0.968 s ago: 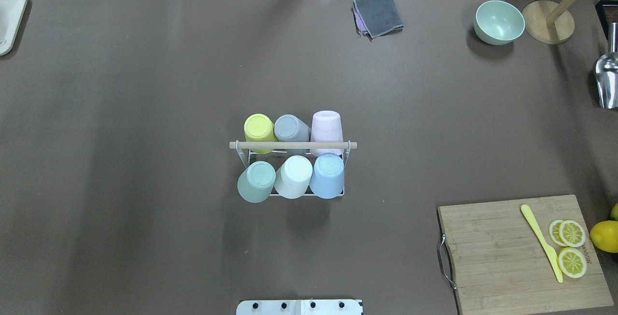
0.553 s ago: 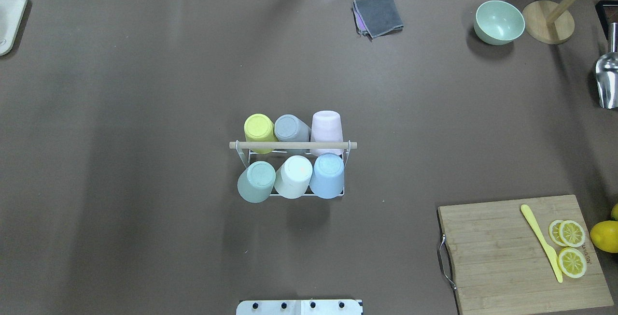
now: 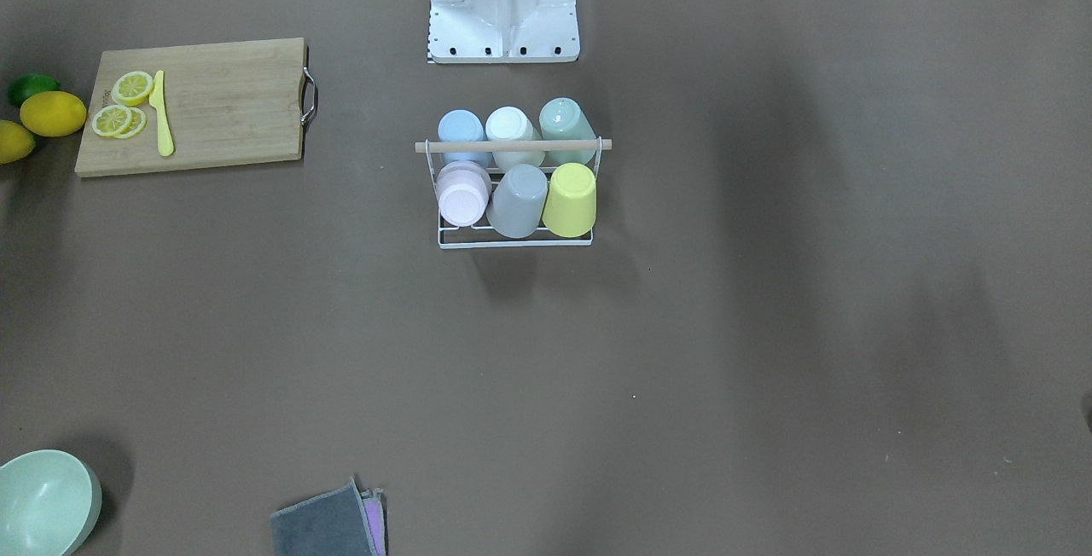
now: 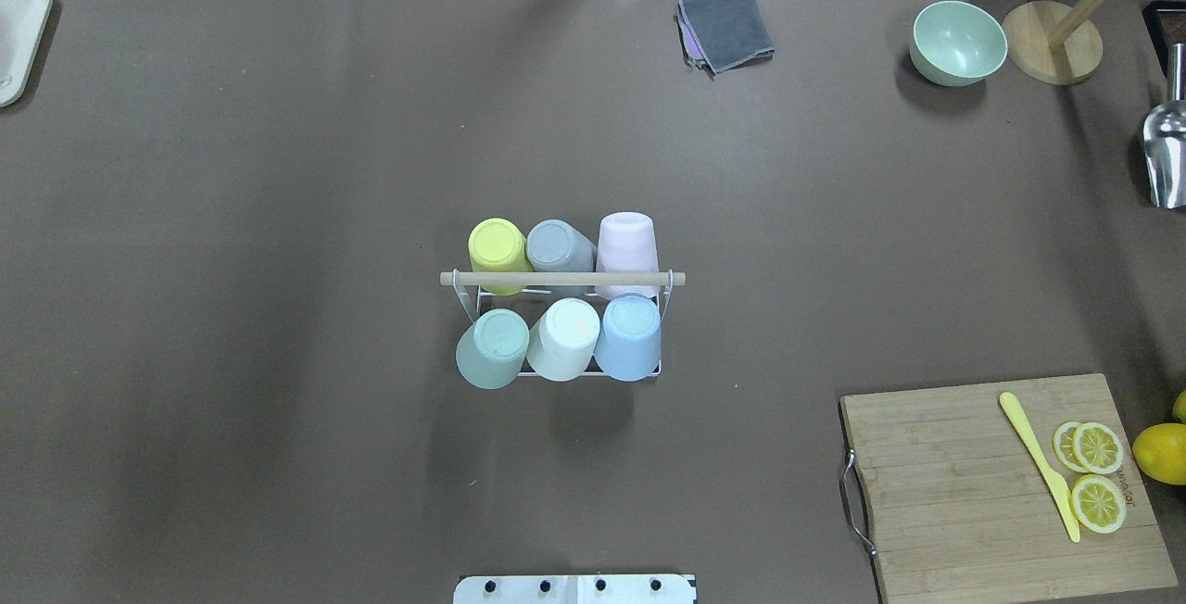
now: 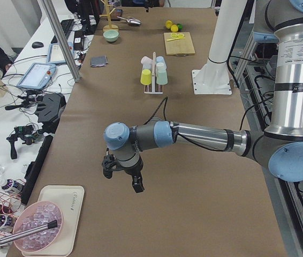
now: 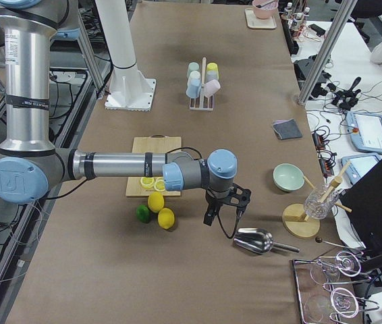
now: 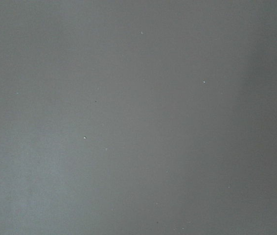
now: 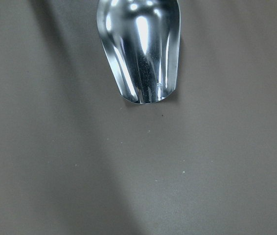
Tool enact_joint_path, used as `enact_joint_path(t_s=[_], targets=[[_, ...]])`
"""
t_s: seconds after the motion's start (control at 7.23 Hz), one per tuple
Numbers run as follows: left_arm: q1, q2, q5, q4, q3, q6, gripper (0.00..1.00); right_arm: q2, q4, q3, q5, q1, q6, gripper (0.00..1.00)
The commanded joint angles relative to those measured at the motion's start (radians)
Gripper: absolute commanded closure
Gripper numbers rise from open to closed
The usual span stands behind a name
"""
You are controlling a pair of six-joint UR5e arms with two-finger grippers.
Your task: Place cup on cup holder
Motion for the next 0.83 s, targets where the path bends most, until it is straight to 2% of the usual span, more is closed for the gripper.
enact_joint_path(t_s=[0.0,0.69], targets=[[0.005,0.001,0.008,-0.001,0.022,0.005,0.02,0.002,0.0,0.006,0.001,0.0,0.0,0.01],[0.005,-0.001,0.008,-0.01,0.028,0.005,0.02,-0.007,0.0,0.006,0.003,0.0,0.0,0.01]])
